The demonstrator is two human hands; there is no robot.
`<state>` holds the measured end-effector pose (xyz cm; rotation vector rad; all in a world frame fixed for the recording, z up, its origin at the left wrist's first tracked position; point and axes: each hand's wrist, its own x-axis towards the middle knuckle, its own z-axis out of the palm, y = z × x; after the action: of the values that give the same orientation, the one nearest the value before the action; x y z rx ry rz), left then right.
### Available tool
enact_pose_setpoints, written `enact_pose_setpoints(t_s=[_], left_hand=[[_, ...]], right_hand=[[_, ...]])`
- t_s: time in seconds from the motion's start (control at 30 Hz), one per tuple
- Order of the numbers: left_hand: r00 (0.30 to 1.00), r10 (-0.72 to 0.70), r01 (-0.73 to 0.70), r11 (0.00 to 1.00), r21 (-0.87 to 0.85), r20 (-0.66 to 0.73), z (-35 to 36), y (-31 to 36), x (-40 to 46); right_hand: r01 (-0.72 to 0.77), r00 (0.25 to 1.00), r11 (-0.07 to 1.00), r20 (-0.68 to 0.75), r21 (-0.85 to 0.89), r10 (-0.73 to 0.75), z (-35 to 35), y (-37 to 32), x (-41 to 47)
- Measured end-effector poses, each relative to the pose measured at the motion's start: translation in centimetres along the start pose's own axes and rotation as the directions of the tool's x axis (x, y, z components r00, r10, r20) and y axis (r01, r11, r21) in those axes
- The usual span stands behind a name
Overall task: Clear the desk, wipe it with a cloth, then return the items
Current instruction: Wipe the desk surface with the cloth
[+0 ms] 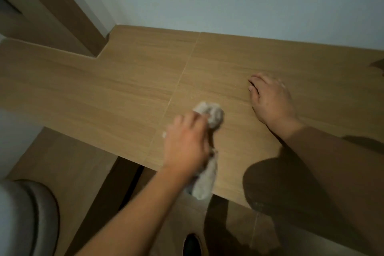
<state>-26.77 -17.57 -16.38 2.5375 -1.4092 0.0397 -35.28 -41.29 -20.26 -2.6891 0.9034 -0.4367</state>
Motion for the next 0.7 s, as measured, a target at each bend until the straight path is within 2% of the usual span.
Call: enact_pose_setpoints(t_s=[0.03, 0.07, 0.1, 0.13, 0.17, 0.2, 0.27, 0.3, 0.33, 0.37, 0.4, 0.43, 0.47, 0.5, 0.53, 0.57, 0.6, 0.63, 0.67, 0.7], left_hand=[[0.973, -0.218, 0.219, 0.975, 0.016, -0.080, -0.6, -3.6, 1.6], [0.899, -0.422, 0.424, 0.906, -0.008, -0.120, -0.7, -6.4, 2.9], [0.801, -0.580, 0.584, 0.812, -0.017, -0.149, -0.3, -7.4, 3.7], [0.741, -0.648, 0.663, 0.748, 0.037, -0.175, 0.3, -6.4, 4.0], [0.757, -0.634, 0.651, 0.754, 0.091, -0.158, 1.2, -3.8, 3.7], [0.831, -0.547, 0.555, 0.828, 0.080, -0.101, 1.8, -0.2, 3.0], [0.985, -0.170, 0.171, 0.985, -0.022, 0.019, 3.0, 6.8, 0.0], [0.995, 0.037, -0.030, 0.997, -0.076, 0.093, 2.9, 9.0, -1.6], [0.974, 0.178, -0.160, 0.979, -0.124, 0.142, 2.6, 9.3, -2.2], [0.966, 0.229, -0.205, 0.962, -0.181, 0.123, 1.9, 7.6, -1.3], [0.983, 0.168, -0.154, 0.974, -0.168, 0.074, 1.4, 4.8, 0.4], [1.000, 0.017, -0.016, 0.992, -0.126, 0.007, 1.0, 1.3, 2.6], [0.981, -0.180, 0.174, 0.982, -0.079, -0.071, 0.6, -2.6, 5.0], [0.907, -0.395, 0.392, 0.918, -0.054, -0.144, 0.3, -6.7, 7.5], [0.801, -0.574, 0.574, 0.817, -0.053, -0.172, 0.2, -9.6, 9.7], [0.710, -0.682, 0.689, 0.724, -0.022, -0.176, 0.5, -10.5, 11.1], [0.709, -0.685, 0.699, 0.713, 0.046, -0.166, 1.4, -9.2, 11.7], [0.794, -0.593, 0.605, 0.793, 0.075, -0.136, 2.5, -6.4, 11.6], [0.900, -0.427, 0.432, 0.900, 0.056, -0.085, 3.4, -2.9, 10.7], [0.981, -0.189, 0.190, 0.981, 0.030, -0.036, 4.0, 0.4, 9.3]], right_hand=[[0.007, 1.000, 1.000, -0.002, -0.004, -0.007, 0.0, -0.1, -0.1], [0.011, 1.000, 1.000, -0.008, -0.007, -0.011, 0.1, -0.1, -0.1], [0.008, 1.000, 1.000, -0.014, -0.007, -0.008, 0.0, 0.0, 0.0], [0.005, 1.000, 1.000, -0.019, -0.003, -0.005, 0.0, 0.0, 0.0], [0.004, 1.000, 1.000, -0.019, 0.001, -0.004, 0.1, 0.1, 0.0], [0.007, 1.000, 1.000, -0.013, 0.001, -0.007, 0.3, 0.1, 0.0], [0.000, 1.000, 1.000, -0.004, 0.005, 0.000, 0.4, 0.4, 0.1], [-0.015, 1.000, 1.000, -0.003, 0.016, 0.015, 0.4, 0.4, 0.2], [-0.036, 0.999, 0.999, -0.002, 0.031, 0.036, 0.4, 0.3, 0.2], [-0.056, 0.998, 0.997, 0.001, 0.045, 0.056, 0.4, 0.3, 0.2], [-0.066, 0.998, 0.996, -0.001, 0.052, 0.066, 0.5, 0.2, 0.2], [-0.064, 0.998, 0.997, -0.016, 0.053, 0.065, 0.7, 0.3, 0.2], [-0.056, 0.997, 0.997, -0.042, 0.051, 0.058, 0.8, 0.4, 0.1], [-0.047, 0.996, 0.998, -0.067, 0.050, 0.051, 1.0, 0.4, 0.1], [-0.044, 0.995, 0.997, -0.084, 0.060, 0.049, 1.1, 0.6, 0.2], [-0.042, 0.995, 0.996, -0.089, 0.079, 0.049, 1.0, 0.6, 0.3], [-0.044, 0.995, 0.994, -0.085, 0.103, 0.053, 1.1, 0.5, 0.3], [-0.052, 0.995, 0.992, -0.083, 0.116, 0.062, 1.2, 0.5, 0.3], [-0.065, 0.993, 0.991, -0.087, 0.118, 0.076, 1.2, 0.6, 0.3], [-0.084, 0.992, 0.989, -0.083, 0.119, 0.094, 1.3, 0.7, 0.3]])
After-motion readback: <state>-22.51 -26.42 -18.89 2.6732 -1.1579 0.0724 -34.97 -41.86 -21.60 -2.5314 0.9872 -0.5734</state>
